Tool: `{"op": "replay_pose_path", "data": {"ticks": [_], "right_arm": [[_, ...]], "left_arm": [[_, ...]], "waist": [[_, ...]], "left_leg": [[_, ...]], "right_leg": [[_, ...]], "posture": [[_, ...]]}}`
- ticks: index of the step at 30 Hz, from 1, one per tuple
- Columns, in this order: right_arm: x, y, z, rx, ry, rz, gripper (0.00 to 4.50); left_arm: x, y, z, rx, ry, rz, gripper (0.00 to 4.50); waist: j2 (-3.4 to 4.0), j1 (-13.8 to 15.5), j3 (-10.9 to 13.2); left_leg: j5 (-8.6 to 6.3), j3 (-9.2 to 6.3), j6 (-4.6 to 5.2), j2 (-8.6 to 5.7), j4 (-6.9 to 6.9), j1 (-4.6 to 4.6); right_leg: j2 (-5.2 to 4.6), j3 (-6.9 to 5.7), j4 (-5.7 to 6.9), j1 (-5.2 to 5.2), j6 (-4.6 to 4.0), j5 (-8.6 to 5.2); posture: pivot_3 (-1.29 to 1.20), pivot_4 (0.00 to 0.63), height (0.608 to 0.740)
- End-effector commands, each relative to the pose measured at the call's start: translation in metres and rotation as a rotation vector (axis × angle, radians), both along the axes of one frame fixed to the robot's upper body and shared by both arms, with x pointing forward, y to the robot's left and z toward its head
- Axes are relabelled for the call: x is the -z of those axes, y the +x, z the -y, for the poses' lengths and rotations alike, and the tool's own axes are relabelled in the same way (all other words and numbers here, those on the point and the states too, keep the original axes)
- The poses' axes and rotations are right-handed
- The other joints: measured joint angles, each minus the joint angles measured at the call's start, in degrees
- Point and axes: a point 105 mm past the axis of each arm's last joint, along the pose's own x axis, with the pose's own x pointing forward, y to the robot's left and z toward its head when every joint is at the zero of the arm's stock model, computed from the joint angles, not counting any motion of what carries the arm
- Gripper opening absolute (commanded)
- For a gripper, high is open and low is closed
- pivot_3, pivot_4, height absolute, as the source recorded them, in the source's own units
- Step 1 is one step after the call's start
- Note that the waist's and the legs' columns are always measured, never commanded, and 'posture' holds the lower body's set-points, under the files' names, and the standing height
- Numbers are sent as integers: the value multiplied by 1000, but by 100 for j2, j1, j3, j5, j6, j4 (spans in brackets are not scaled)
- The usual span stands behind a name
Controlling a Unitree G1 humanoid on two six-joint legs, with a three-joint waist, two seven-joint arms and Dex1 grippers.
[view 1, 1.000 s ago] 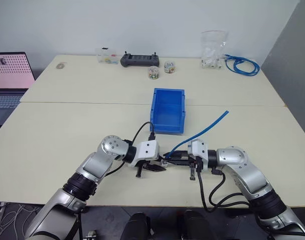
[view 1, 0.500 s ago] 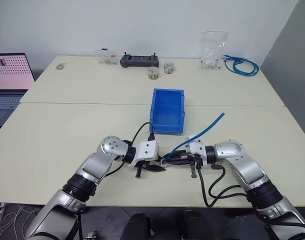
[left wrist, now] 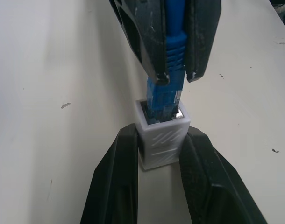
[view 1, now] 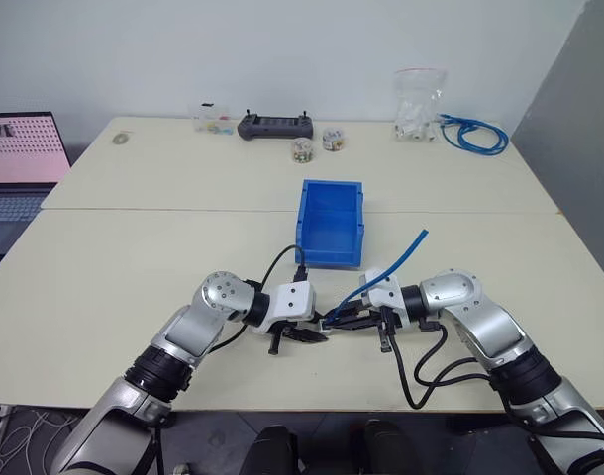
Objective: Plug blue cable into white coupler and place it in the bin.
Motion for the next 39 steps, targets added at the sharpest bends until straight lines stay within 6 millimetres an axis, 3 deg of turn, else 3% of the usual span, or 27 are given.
{"op": "replay_pose_path", "data": {"ticks": [1,13,22,29,34,39], "right_arm": [[62,-25,3,-10,-185,-201,17],[71,-31,-2,41,-117,-291,17],[78,-34,5,24,-162,-260,17],[74,-40,-7,-9,-128,-264,17],[82,-39,-1,-3,-172,-268,17],[68,-29,-4,27,-107,-234,16]], "left_arm": [[2,-3,3,5,-5,-5,900],[3,-2,5,-8,-26,-4,899],[5,-1,4,-22,-32,-6,899],[4,-2,5,-20,-40,-10,898],[4,-1,5,-21,-43,-8,898],[4,-1,5,-31,-47,-6,896]], "waist": [[0,-9,-26],[7,-50,-83],[25,-98,-137],[27,-98,-144],[28,-98,-148],[29,-98,-153]], "left_leg": [[0,0,0,0,-2,1],[-1,-5,1,2,-16,20],[-1,-4,1,3,-80,56],[-1,-2,1,2,-81,55],[-1,-2,1,3,-83,55],[-1,-2,1,3,-83,55]], "right_leg": [[0,0,-1,0,0,-1],[1,-3,-13,22,-2,-4],[3,-3,-65,48,-1,-7],[2,-1,-72,50,0,-7],[2,-1,-74,50,0,-7],[2,-1,-75,50,0,-7]], "posture": [[0,150,740],[0,150,740],[0,150,740],[0,150,740],[0,150,740],[0,150,740]]}}
